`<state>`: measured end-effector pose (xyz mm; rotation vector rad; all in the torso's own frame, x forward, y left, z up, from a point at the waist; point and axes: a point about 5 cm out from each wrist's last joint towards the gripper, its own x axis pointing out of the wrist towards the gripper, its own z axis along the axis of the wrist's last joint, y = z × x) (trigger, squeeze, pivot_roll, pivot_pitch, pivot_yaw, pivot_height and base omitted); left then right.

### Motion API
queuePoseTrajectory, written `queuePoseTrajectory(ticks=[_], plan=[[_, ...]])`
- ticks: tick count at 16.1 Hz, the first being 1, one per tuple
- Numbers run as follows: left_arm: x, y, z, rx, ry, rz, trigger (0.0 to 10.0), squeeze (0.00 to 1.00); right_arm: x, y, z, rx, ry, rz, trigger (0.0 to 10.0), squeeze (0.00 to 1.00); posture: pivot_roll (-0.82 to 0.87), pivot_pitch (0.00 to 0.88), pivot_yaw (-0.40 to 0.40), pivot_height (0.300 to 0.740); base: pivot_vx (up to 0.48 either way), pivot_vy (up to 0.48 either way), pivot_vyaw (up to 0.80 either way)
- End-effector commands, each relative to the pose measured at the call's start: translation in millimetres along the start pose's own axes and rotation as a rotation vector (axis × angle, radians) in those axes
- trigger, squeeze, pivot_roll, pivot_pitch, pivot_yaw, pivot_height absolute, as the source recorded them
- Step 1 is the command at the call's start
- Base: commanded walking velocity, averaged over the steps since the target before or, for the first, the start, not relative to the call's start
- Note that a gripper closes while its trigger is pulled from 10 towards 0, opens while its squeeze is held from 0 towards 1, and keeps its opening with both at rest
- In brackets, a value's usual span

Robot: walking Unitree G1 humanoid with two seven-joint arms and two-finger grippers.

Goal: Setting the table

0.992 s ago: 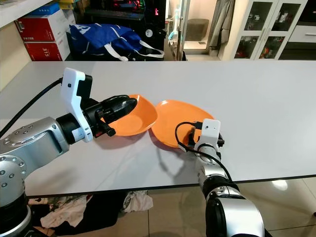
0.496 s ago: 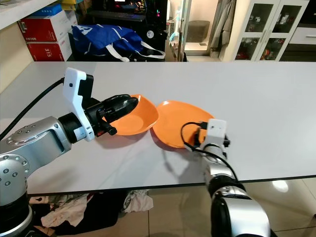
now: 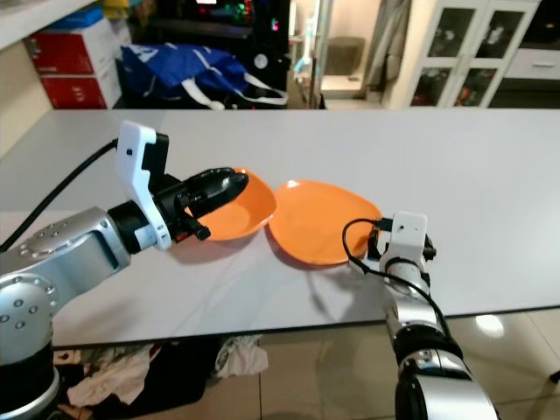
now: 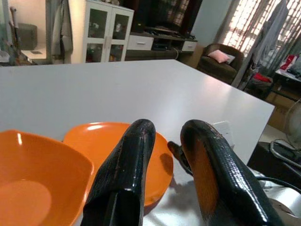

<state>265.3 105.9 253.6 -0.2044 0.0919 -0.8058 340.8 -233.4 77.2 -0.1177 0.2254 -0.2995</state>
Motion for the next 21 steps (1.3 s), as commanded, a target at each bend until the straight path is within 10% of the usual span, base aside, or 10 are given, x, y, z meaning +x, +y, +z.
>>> queuePoseTrajectory(ticks=[1,9,12,18,21], plan=[[2.5,2.0,-2.0,0.002,0.003,-0.002,10.0,0.00,0.0,-6.0,1.2,-0.009,0.004,-0.015,10.0,0.00,0.03,0.000,-0.024,0.740,0.000,0.000,0.00],[3.0,7.4,-4.6,0.012,0.007,0.012,10.0,0.00,-6.5,-39.9,22.7,-0.068,-0.059,-0.120,10.0,0.00,0.02,0.000,-0.022,0.740,0.000,0.000,0.00],[1.5,21.5,-6.8,0.148,-0.004,0.139,10.0,0.00,-7.6,-28.0,60.5,-0.048,-0.200,-0.088,10.0,0.00,0.01,0.000,-0.022,0.740,0.000,0.000,0.00],[-42.2,60.1,-15.4,0.609,-0.089,0.691,10.0,0.00,-47.8,13.2,108.0,0.006,-0.511,0.075,10.0,0.00,0.04,0.000,-0.031,0.740,0.000,0.000,0.00],[-68.3,66.6,-33.5,0.538,-0.126,0.849,10.0,0.00,-71.2,23.3,90.5,-0.008,-0.541,0.170,10.0,0.00,0.04,0.000,-0.033,0.740,0.000,0.000,0.00]])
